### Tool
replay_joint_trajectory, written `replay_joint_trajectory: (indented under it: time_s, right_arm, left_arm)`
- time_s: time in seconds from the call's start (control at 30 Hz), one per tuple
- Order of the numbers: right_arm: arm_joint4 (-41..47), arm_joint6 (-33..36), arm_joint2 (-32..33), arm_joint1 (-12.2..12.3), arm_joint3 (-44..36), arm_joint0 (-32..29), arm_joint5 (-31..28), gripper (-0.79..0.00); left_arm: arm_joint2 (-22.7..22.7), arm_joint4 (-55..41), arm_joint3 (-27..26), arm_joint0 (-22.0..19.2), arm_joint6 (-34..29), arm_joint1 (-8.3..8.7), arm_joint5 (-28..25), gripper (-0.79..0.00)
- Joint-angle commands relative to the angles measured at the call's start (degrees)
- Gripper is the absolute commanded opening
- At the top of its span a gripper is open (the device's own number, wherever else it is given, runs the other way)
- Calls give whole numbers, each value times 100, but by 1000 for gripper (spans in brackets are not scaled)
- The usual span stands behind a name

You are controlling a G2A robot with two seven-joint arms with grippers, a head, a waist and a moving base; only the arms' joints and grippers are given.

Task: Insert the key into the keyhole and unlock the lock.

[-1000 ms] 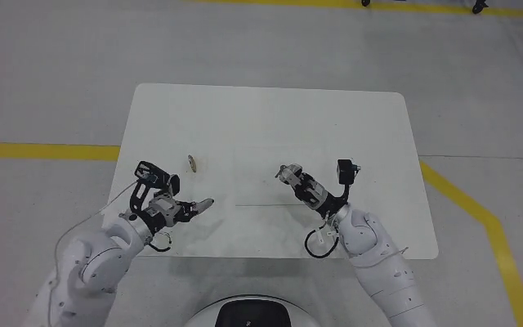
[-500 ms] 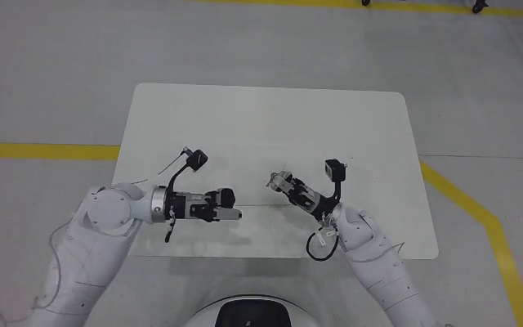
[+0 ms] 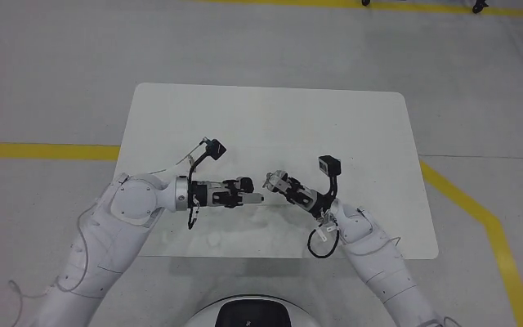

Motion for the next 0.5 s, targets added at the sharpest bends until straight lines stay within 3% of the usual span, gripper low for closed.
replay_joint_trajectory:
  time_s: [0.0, 0.47]
  right_arm:
    - [59, 51, -5, -1, 21, 16, 0, -785]
    - [198, 262, -54, -28, 103, 81, 0, -785]
  left_arm:
    - [76, 58, 47, -63, 84, -10, 54, -336]
    - [365, 63, 303, -303, 219, -35, 65, -474]
